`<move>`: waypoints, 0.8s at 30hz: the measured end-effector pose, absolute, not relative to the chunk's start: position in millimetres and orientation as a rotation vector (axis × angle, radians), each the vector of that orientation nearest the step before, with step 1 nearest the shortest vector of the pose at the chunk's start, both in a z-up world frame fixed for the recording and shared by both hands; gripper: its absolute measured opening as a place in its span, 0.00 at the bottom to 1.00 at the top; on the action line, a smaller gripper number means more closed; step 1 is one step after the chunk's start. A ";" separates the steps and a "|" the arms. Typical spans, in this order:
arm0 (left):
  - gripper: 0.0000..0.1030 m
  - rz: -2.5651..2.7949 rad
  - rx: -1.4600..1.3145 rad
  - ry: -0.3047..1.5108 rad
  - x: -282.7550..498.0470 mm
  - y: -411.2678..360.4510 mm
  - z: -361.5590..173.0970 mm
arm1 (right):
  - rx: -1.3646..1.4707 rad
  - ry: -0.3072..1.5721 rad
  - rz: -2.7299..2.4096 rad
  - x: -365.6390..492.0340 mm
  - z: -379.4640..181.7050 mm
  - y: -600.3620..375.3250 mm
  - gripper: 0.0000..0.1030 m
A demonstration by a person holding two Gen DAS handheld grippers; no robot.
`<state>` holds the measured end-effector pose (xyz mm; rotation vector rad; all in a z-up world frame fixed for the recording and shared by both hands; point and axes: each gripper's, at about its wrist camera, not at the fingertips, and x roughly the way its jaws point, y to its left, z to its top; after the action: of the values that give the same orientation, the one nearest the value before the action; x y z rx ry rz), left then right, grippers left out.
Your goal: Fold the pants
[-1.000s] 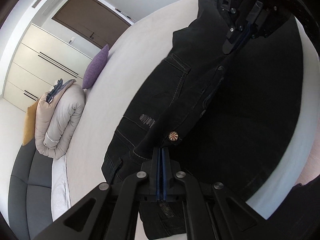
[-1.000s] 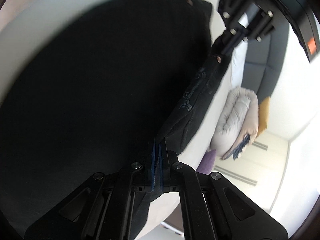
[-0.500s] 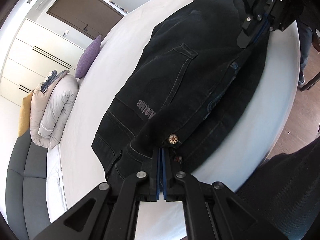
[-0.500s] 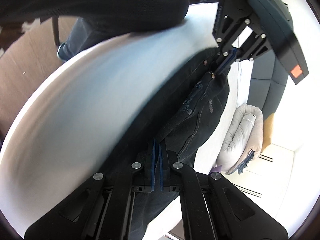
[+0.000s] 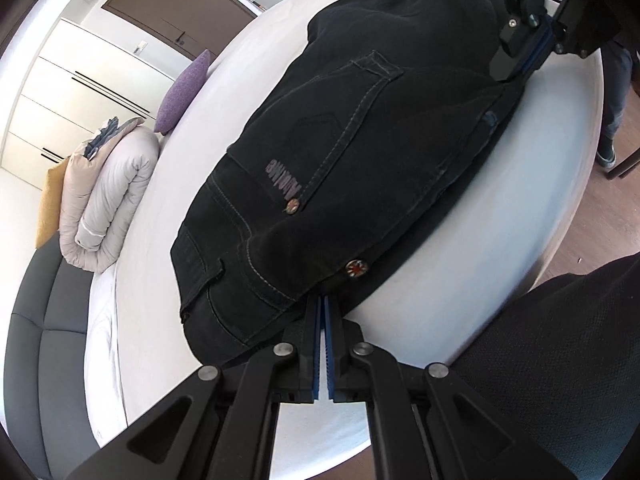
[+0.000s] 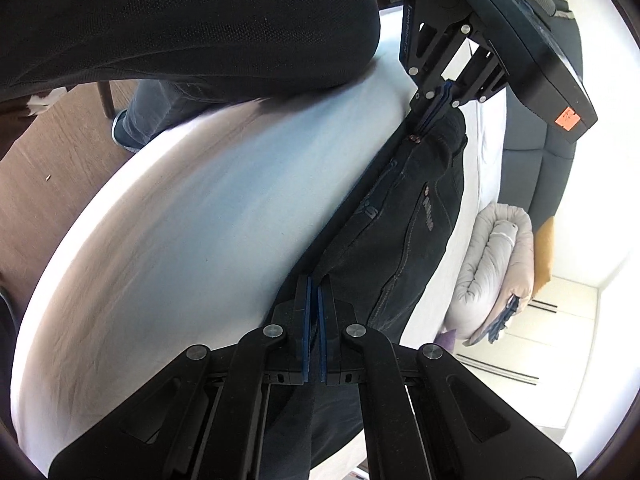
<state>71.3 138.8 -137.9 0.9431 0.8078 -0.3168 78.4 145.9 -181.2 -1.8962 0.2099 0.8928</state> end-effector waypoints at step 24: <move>0.43 -0.166 0.329 1.045 180.2 86.3 -126.6 | -0.234 0.709 0.618 118.5 -71.5 -28.4 0.36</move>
<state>180.2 86.3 -126.6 0.3294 1.0448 -0.1657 118.5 -28.4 -71.5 -0.2340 0.7086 0.6177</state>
